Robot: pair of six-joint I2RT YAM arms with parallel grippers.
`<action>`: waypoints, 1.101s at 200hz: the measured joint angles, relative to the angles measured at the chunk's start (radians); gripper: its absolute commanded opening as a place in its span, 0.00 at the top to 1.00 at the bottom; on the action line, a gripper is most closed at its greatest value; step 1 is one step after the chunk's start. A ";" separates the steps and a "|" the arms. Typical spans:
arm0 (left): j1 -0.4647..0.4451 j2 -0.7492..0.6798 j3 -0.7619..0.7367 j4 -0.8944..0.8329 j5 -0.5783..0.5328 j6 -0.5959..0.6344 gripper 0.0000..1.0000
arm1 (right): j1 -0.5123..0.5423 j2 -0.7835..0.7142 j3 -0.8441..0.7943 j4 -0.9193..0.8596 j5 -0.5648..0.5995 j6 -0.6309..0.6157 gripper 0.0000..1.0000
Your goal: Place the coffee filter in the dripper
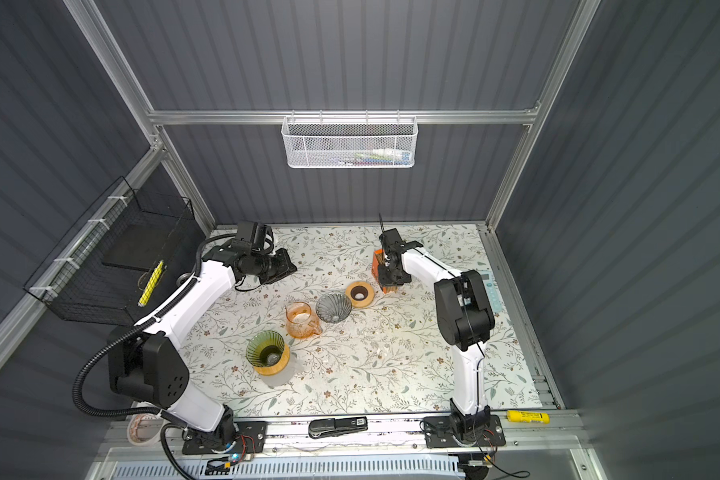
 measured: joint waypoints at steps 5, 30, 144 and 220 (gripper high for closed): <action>0.000 0.000 0.000 0.000 0.000 0.000 0.87 | 0.000 0.001 0.002 -0.001 0.000 0.000 0.80; 0.000 0.000 0.000 0.000 0.000 0.000 0.87 | 0.000 0.016 0.016 -0.005 0.002 0.000 0.80; 0.000 0.000 0.000 0.000 0.000 0.000 0.87 | 0.000 0.048 0.034 -0.013 0.010 0.007 0.87; 0.000 0.000 -0.002 0.002 0.000 0.000 0.87 | -0.003 0.047 0.036 -0.020 0.026 0.011 1.00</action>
